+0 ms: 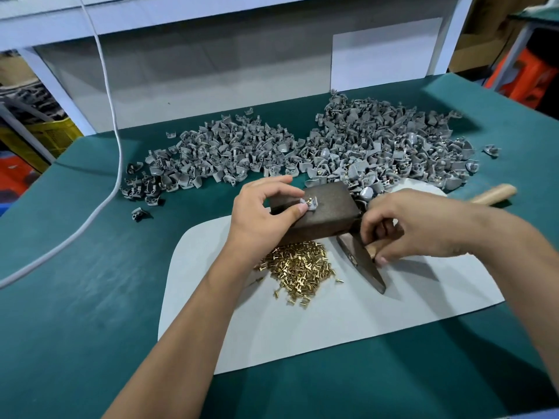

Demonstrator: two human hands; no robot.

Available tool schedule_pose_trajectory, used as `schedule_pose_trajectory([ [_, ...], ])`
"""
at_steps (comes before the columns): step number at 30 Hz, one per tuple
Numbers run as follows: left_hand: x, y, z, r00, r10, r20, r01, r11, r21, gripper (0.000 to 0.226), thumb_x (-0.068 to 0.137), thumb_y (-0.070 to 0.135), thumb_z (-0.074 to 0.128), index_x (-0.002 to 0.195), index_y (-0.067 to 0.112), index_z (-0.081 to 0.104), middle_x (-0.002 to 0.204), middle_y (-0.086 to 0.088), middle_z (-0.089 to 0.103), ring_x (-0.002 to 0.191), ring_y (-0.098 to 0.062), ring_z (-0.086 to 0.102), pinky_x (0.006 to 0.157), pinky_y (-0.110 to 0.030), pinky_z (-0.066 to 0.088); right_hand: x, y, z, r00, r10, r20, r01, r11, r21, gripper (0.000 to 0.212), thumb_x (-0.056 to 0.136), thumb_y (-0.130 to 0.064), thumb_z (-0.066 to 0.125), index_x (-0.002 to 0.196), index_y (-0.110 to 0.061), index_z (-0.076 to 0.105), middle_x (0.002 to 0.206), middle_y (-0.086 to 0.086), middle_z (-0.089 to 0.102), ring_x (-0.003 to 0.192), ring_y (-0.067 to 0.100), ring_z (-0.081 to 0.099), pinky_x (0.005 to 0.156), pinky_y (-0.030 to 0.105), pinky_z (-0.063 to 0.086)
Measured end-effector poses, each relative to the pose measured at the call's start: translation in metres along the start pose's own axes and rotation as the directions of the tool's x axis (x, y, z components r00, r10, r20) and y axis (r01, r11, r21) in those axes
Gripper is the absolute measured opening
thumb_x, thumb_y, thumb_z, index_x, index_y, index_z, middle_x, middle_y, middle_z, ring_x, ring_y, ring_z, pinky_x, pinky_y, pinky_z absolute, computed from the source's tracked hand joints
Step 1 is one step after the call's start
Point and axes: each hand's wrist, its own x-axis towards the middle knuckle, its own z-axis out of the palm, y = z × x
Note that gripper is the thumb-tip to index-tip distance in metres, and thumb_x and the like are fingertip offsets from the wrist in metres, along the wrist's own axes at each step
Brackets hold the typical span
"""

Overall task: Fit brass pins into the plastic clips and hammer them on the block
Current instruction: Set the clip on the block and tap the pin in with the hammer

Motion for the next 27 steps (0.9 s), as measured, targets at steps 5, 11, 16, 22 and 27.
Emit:
schedule_pose_trajectory([
  [5, -0.001, 0.003, 0.0, 1.0, -0.011, 0.018, 0.011, 1.0, -0.028, 0.018, 0.081, 0.014, 0.084, 0.079, 0.029, 0.076, 0.124, 0.01, 0.069, 0.126, -0.01, 0.058, 0.108, -0.043, 0.047, -0.009, 0.005, -0.021, 0.994, -0.057, 0.091, 0.042, 0.986, 0.162, 0.016, 0.085, -0.013, 0.08, 0.087, -0.027, 0.073, 0.082, -0.01, 0.074, 0.074, 0.004, 0.068, 0.069, 0.022, 0.054],
  [11, -0.001, 0.003, 0.0, 0.999, -0.009, 0.043, 0.012, 0.997, -0.074, 0.018, 0.082, 0.006, 0.082, 0.081, 0.021, 0.073, 0.129, 0.002, 0.066, 0.125, -0.008, 0.059, 0.102, -0.031, 0.048, 0.006, -0.015, -0.025, 0.941, -0.076, -0.33, 0.161, 0.957, 0.24, 0.025, 0.103, -0.03, 0.055, 0.08, -0.023, 0.062, 0.072, -0.006, 0.067, 0.059, 0.004, 0.059, 0.055, 0.023, 0.047],
  [16, -0.001, 0.006, 0.0, 0.998, -0.027, 0.048, 0.03, 0.997, -0.07, 0.009, 0.083, 0.004, 0.081, 0.082, 0.012, 0.076, 0.122, -0.003, 0.067, 0.121, 0.001, 0.059, 0.086, -0.002, 0.04, 0.024, -0.034, -0.005, 0.862, -0.1, -0.497, 0.118, 0.993, 0.005, 0.027, 0.106, -0.035, 0.048, 0.081, -0.025, 0.05, 0.072, -0.008, 0.059, 0.065, 0.013, 0.055, 0.06, 0.038, 0.043],
  [22, 0.002, 0.005, -0.001, 0.998, -0.056, 0.042, 0.059, 0.996, -0.064, 0.014, 0.081, 0.01, 0.083, 0.078, 0.022, 0.077, 0.126, -0.001, 0.068, 0.123, -0.004, 0.06, 0.098, -0.019, 0.043, 0.023, -0.045, -0.006, 0.678, -0.164, -0.716, 0.138, 0.986, -0.095, 0.027, 0.105, -0.042, 0.038, 0.104, -0.022, 0.056, 0.075, -0.008, 0.058, 0.06, 0.014, 0.052, 0.058, 0.034, 0.04],
  [27, 0.001, 0.005, -0.001, 0.998, -0.059, 0.037, 0.061, 0.996, -0.058, 0.015, 0.081, 0.009, 0.084, 0.077, 0.022, 0.078, 0.113, 0.013, 0.068, 0.124, -0.001, 0.059, 0.087, -0.001, 0.039, 0.026, -0.051, -0.004, 0.849, -0.03, -0.527, -0.101, 0.971, -0.217, 0.018, 0.106, -0.043, 0.038, 0.097, -0.03, 0.047, 0.084, 0.002, 0.062, 0.081, 0.033, 0.062, 0.072, 0.042, 0.051],
])
